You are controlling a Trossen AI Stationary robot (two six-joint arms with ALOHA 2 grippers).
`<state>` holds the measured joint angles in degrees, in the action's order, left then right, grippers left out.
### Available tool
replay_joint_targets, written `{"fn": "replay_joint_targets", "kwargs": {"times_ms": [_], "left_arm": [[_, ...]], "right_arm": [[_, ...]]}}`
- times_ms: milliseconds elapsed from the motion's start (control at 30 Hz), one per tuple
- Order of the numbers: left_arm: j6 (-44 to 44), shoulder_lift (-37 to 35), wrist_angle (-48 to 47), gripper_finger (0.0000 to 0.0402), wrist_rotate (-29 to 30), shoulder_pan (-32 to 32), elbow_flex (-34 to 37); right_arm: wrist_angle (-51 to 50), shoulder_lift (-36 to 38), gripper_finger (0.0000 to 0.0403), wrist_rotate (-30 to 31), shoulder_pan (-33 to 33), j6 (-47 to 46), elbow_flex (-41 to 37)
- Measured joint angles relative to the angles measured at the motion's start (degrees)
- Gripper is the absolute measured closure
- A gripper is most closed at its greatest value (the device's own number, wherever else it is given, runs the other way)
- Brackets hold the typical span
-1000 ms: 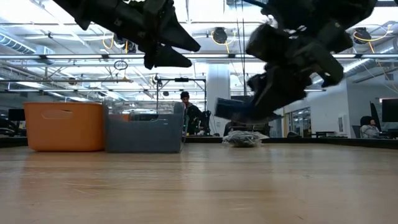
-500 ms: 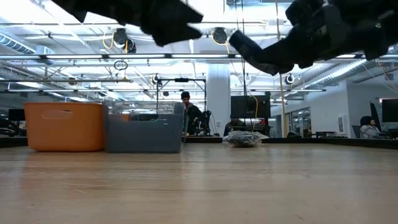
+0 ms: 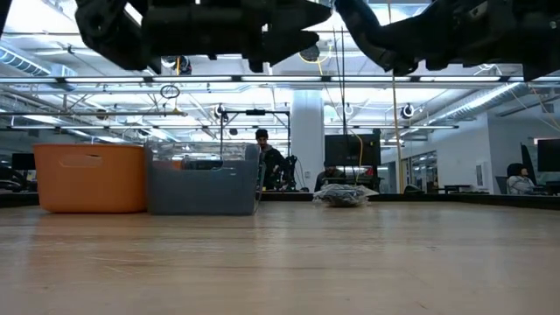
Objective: Pick & Place Travel size toiletries
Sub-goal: Put the blue shave cream into the blue bin
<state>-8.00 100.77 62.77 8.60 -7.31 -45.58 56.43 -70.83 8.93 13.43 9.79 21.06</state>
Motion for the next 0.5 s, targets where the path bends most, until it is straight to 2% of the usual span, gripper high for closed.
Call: {"fn": "replay_joint_targets", "kwargs": {"times_ms": [167, 500], "left_arm": [[3.80, 2.56, 1.81, 0.0107, -2.73, 0.92, -1.68], [2.31, 8.47, 0.90, 0.0108, -4.55, 0.06, -10.69]], "right_arm": [[0.82, -0.01, 0.0323, 0.02, 0.31, 0.39, 0.02], [0.57, -0.02, 0.0323, 0.02, 0.31, 0.36, 0.05]]}}
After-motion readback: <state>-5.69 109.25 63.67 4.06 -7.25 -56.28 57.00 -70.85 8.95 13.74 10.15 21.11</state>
